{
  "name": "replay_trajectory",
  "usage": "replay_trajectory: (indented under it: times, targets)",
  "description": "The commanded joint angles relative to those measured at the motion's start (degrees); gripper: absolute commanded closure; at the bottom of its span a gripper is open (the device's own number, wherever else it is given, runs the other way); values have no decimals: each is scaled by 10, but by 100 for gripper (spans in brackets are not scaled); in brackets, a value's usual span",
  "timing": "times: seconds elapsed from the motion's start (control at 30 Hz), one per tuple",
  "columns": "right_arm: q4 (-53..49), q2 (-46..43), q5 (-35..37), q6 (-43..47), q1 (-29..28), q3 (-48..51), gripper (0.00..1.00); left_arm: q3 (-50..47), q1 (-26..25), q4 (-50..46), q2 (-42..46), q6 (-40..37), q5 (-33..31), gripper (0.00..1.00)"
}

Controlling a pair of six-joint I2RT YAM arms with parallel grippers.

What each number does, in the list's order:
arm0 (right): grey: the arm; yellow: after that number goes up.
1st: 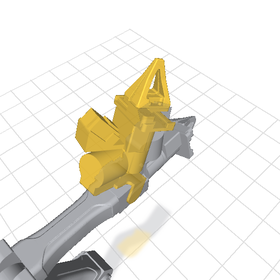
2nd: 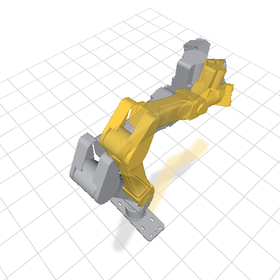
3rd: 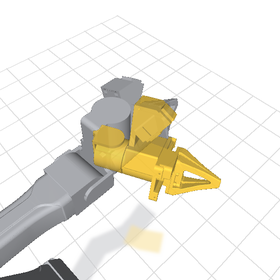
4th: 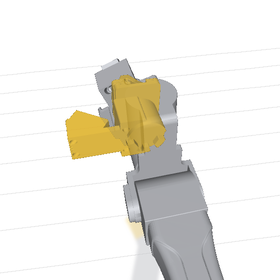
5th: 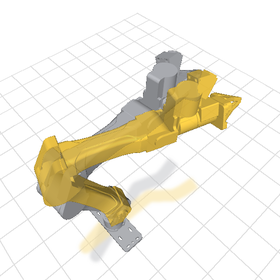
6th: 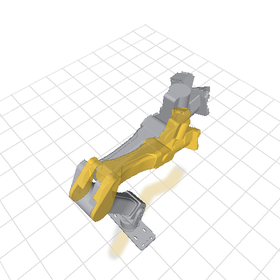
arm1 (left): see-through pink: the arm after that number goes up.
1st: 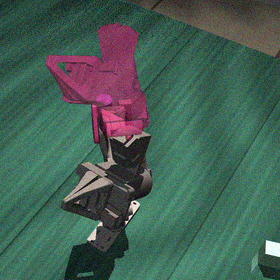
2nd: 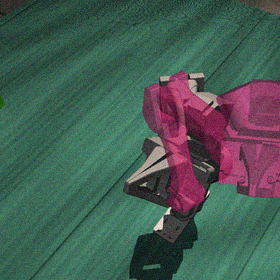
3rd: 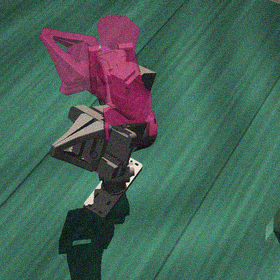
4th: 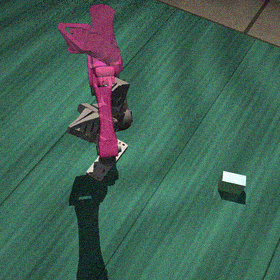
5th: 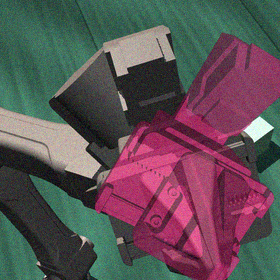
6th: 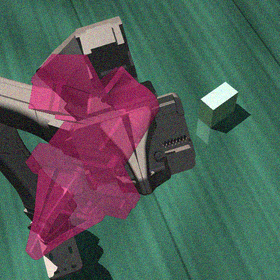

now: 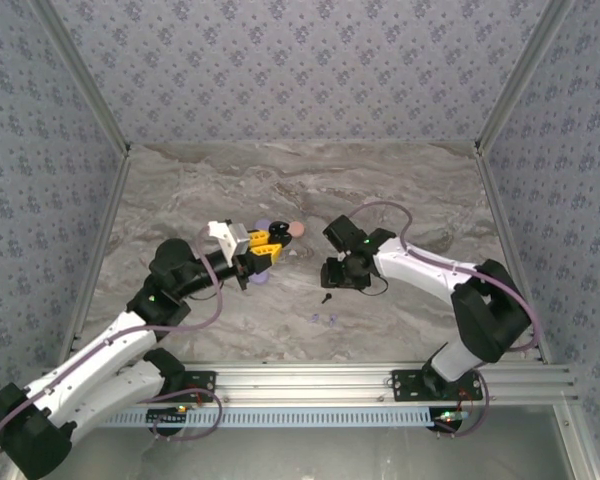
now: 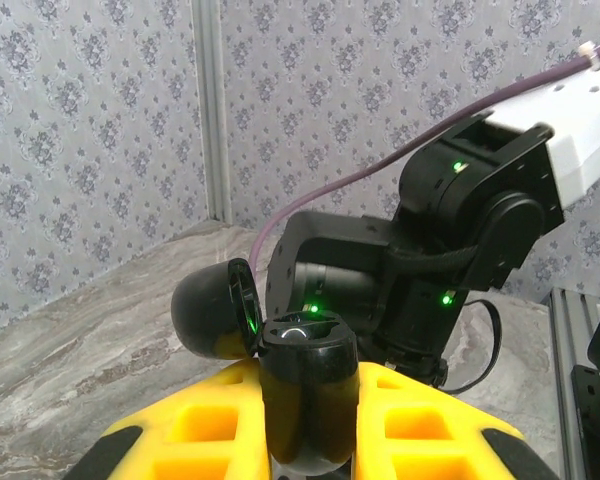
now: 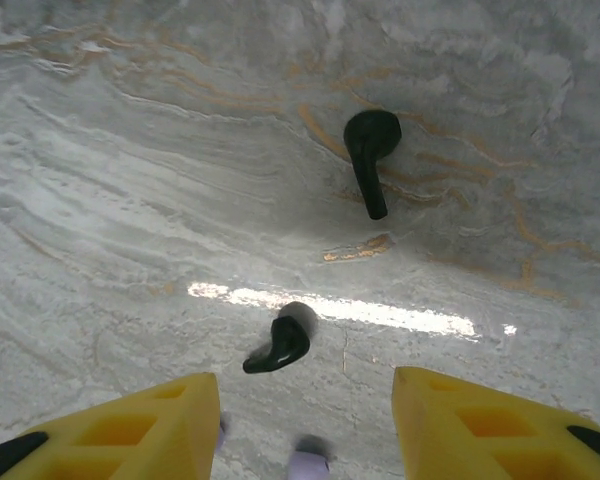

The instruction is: Insert wireless bluetooth earbuds into charging case

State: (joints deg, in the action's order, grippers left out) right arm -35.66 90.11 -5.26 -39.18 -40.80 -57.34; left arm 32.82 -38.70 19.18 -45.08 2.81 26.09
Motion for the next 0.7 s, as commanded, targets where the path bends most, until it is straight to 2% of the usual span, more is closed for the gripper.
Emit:
replay_trajectory:
  times: [0.0, 0.67]
  targets:
    - [-4, 37, 4, -35, -10, -16, 52, -5, -3, 0, 15, -10, 2, 100]
    - [-8, 112, -9, -37, -31, -42, 62, -8, -3, -9, 21, -19, -5, 100]
